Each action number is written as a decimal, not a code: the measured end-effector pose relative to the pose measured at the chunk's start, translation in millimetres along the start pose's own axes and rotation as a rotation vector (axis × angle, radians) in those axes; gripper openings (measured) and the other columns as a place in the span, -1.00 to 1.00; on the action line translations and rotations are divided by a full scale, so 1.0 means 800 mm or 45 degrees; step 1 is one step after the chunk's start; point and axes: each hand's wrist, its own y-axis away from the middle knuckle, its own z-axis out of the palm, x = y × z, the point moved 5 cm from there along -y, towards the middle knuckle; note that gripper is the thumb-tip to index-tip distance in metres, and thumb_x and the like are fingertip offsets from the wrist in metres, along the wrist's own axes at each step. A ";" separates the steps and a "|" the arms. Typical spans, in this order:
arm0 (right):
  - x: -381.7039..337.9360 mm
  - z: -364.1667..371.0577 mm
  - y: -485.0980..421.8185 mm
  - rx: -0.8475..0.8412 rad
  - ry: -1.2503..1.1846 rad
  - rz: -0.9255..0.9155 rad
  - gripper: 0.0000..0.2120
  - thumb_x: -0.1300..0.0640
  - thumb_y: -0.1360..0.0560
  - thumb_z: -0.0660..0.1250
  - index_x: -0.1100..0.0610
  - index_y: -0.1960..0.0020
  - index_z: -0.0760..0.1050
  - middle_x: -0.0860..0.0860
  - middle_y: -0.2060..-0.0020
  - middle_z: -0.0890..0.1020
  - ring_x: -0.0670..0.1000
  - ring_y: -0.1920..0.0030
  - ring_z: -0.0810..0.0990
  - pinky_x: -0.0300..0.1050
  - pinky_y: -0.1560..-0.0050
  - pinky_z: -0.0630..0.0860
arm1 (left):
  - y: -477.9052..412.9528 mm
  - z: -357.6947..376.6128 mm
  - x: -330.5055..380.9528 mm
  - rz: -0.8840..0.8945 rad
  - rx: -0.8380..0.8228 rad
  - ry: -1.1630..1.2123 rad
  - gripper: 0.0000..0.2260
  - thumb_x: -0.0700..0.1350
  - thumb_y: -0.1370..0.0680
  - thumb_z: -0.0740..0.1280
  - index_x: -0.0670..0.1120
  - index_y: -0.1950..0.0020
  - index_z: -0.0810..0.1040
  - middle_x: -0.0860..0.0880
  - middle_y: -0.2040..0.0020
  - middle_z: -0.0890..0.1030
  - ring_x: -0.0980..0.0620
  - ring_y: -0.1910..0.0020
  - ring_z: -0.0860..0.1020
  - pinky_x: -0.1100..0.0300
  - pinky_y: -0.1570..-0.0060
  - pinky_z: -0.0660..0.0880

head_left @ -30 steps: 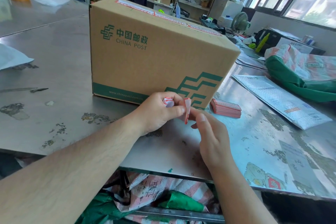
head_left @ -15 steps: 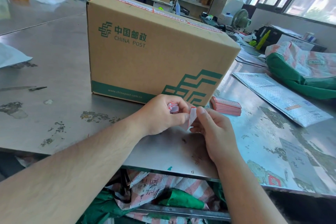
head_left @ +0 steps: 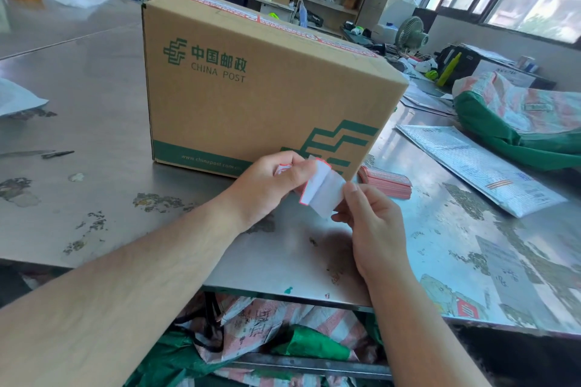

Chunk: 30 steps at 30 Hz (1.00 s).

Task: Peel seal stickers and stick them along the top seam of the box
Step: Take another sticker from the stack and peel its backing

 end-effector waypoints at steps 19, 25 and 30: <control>0.007 -0.011 -0.005 0.070 -0.204 0.091 -0.76 0.12 -0.44 0.27 0.08 0.37 0.60 -0.02 0.42 0.51 0.03 0.30 0.45 -0.02 0.19 0.36 | 0.000 -0.016 -0.001 0.076 0.299 -0.255 -0.89 -0.18 -0.36 0.16 0.01 0.16 0.37 0.17 0.41 0.32 0.16 0.45 0.21 0.34 0.47 0.18; 0.030 -0.032 -0.009 0.418 -0.375 0.219 -0.62 0.12 -0.60 0.17 -0.26 0.23 0.57 -0.02 0.19 0.57 0.08 0.11 0.54 -0.04 0.07 0.55 | 0.004 -0.012 -0.004 0.041 0.271 -0.103 -0.78 -0.11 -0.44 0.16 0.10 -0.05 0.43 0.08 0.13 0.49 0.18 0.24 0.43 0.34 0.24 0.38; 0.019 -0.019 -0.010 0.308 -0.763 0.266 -0.62 0.25 -0.59 0.10 0.01 0.27 0.57 -0.07 0.36 0.59 0.18 0.03 0.47 -0.14 0.29 0.47 | 0.006 -0.011 -0.004 0.101 0.254 -0.224 -0.73 0.05 -0.45 0.39 0.12 -0.12 0.49 0.16 0.11 0.53 0.20 0.20 0.50 0.31 0.11 0.46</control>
